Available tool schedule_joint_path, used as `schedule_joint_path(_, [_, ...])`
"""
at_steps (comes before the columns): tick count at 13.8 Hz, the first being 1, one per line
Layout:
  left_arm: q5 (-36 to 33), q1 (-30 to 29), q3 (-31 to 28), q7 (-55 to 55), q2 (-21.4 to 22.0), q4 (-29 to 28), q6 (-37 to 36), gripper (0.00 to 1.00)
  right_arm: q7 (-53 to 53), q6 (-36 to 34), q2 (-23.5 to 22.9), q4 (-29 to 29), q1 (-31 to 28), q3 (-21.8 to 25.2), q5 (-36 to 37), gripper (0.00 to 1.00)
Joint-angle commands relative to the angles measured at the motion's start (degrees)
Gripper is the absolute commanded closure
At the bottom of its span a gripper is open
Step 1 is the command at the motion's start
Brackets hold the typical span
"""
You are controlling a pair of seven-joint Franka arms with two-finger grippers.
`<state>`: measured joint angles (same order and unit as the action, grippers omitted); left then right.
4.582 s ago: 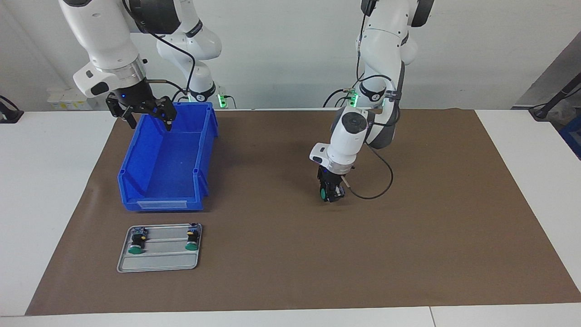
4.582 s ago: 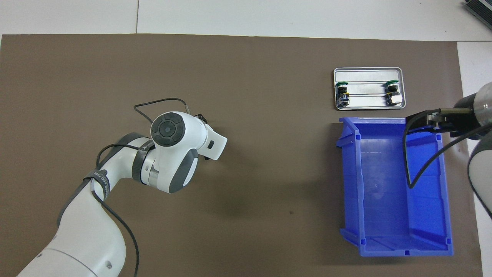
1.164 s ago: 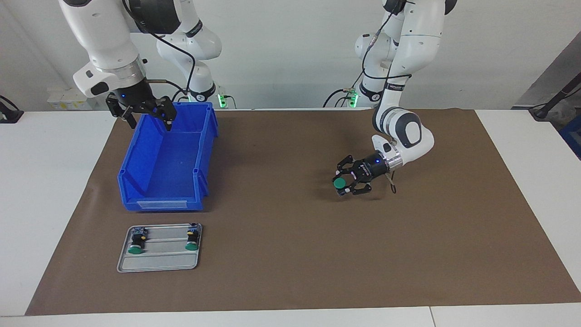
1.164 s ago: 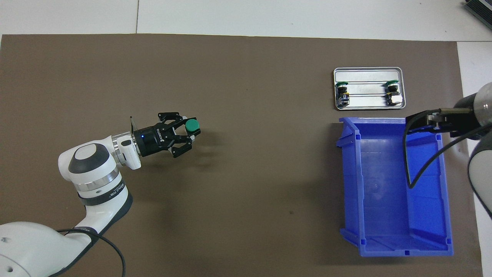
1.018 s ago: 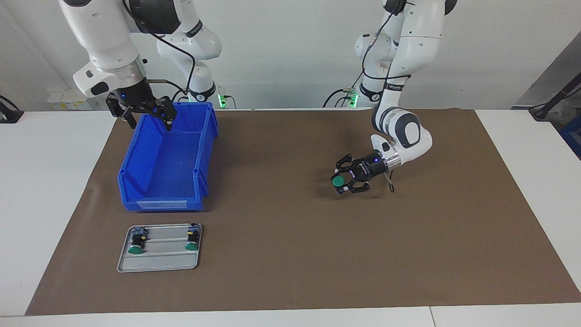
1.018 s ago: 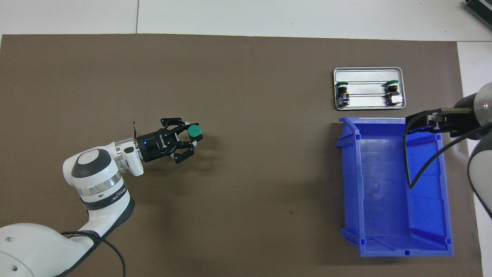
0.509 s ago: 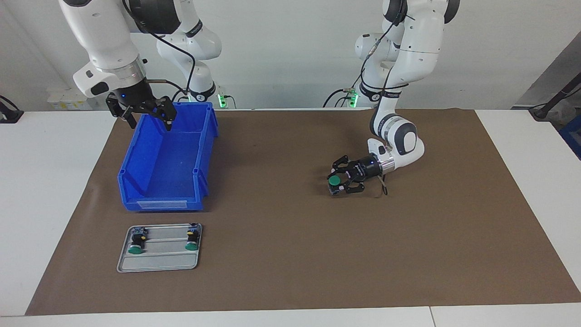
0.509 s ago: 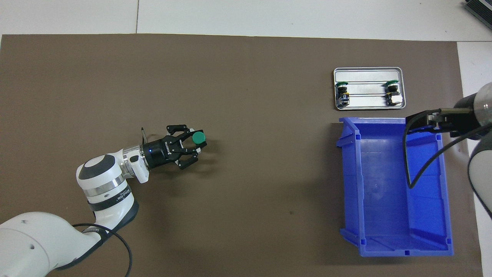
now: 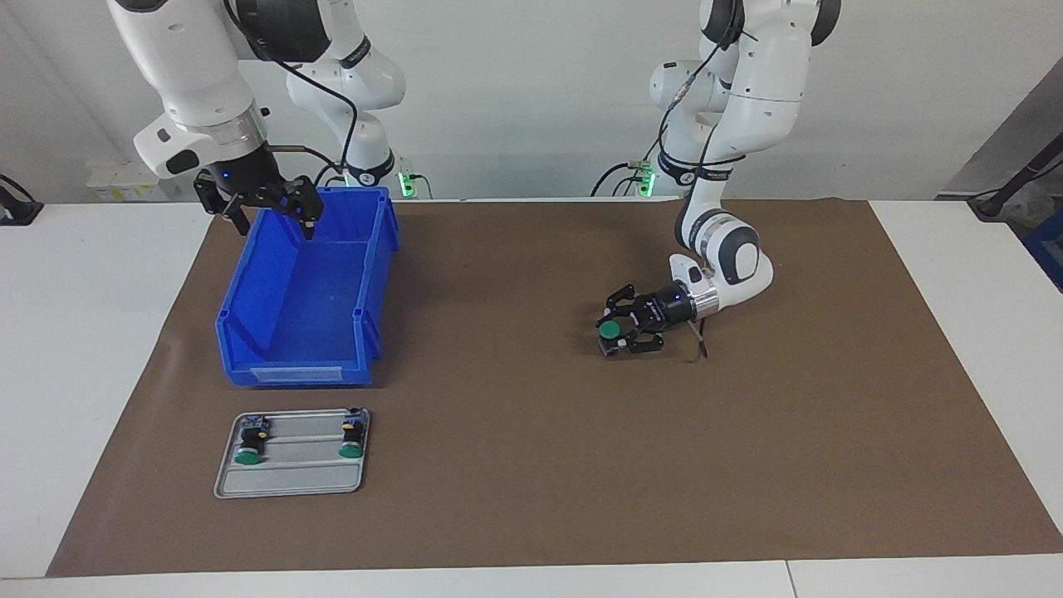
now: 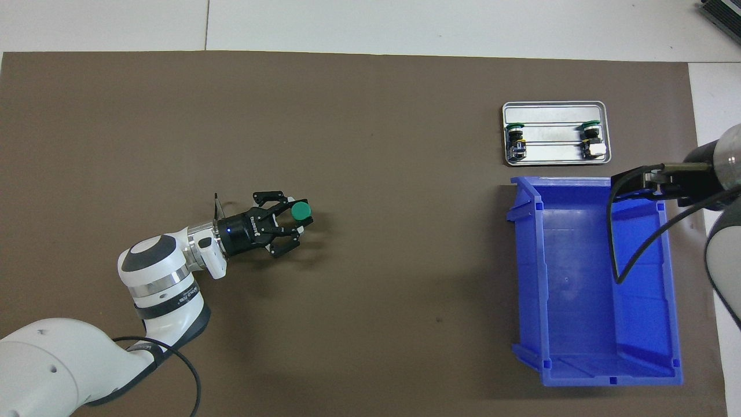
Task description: Place and press button with both arms
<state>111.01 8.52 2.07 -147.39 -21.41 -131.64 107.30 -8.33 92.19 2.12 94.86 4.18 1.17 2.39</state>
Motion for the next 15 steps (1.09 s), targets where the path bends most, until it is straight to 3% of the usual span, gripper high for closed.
schedule_joint_path(1, [1.14, 0.18, -0.31, -3.16, -0.82, -1.25, -1.40, 1.00, -0.37, -0.17, 0.43, 0.23, 0.04, 0.24, -1.24, 0.00])
schedule_joint_path(3, [1.14, 0.18, -0.31, -3.16, -0.82, -1.33, -1.57, 1.00, -0.37, -0.17, 0.43, 0.23, 0.04, 0.24, -1.16, 0.00])
schedule_joint_path(5, [1.14, 0.10, -0.31, -3.16, -0.82, -1.33, -1.31, 0.77, -0.37, -0.17, 0.43, 0.23, 0.04, 0.24, -1.16, 0.00])
schedule_joint_path(7, [1.14, -0.08, -0.31, -3.16, -0.73, -1.33, -1.31, 0.64, -0.28, -0.17, 0.43, 0.23, 0.04, 0.24, -1.16, 0.00])
schedule_joint_path(11, [1.14, -0.08, -0.31, -3.16, -0.73, -1.33, -1.13, 0.50, -0.28, -0.17, 0.43, 0.23, 0.04, 0.24, -1.16, 0.00])
schedule_joint_path(15, [1.14, -0.08, -0.31, -3.16, -0.73, -1.33, -0.96, 0.43, -0.37, -0.17, 0.43, 0.23, 0.04, 0.24, -1.16, 0.00])
